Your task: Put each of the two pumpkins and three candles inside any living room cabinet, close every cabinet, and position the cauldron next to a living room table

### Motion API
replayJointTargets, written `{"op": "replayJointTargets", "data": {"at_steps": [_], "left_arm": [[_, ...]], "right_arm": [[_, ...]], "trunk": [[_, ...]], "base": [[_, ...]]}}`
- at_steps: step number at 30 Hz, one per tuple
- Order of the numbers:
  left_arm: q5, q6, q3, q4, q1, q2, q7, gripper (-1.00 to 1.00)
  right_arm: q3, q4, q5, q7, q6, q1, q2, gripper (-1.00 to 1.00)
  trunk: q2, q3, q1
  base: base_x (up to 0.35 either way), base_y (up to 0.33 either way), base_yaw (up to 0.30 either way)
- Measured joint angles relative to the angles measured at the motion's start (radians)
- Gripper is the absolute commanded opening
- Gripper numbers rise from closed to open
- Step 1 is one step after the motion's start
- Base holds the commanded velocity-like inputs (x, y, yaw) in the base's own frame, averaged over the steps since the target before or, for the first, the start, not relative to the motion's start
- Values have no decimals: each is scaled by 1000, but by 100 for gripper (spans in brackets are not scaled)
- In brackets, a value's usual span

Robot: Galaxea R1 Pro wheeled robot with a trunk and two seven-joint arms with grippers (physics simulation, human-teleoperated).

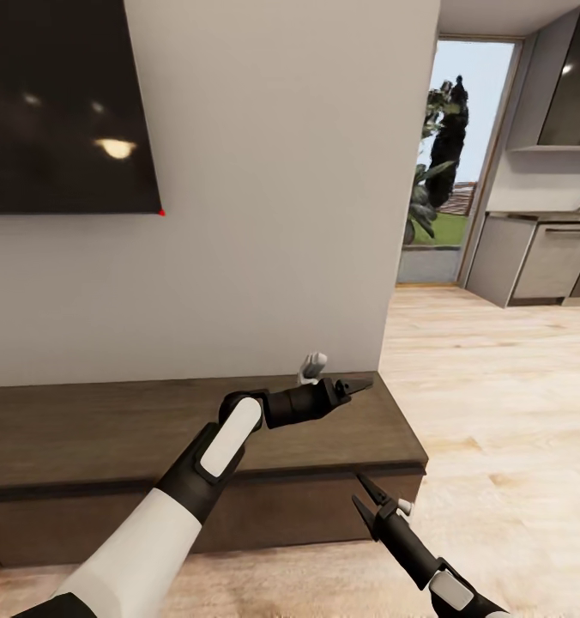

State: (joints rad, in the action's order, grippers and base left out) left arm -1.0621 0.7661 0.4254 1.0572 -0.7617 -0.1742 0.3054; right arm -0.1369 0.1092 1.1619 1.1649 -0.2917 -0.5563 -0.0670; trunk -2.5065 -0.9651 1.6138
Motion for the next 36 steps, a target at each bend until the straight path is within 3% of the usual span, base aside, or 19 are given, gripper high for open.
{"op": "replayJointTargets", "data": {"at_steps": [9, 16, 24, 36], "left_arm": [[0, 0, 0, 0, 0, 0, -1, 100], [-1, 0, 0, 0, 0, 0, -1, 100], [0, 0, 0, 0, 0, 0, -1, 100], [2, -1, 0, 0, 0, 0, -2, 100]], "right_arm": [[0, 1, 0, 5, 0, 0, 0, 100], [0, 1, 0, 6, 0, 0, 0, 100], [0, 1, -1, 5, 0, 0, 0, 100], [0, 1, 0, 5, 3, 0, 0, 100]], "trunk": [[-2, -35, 4], [-2, -35, 4], [-4, -66, 8], [-4, -66, 7]], "base": [[0, 0, 0], [0, 0, 0], [0, 0, 0], [67, 0, 0]]}}
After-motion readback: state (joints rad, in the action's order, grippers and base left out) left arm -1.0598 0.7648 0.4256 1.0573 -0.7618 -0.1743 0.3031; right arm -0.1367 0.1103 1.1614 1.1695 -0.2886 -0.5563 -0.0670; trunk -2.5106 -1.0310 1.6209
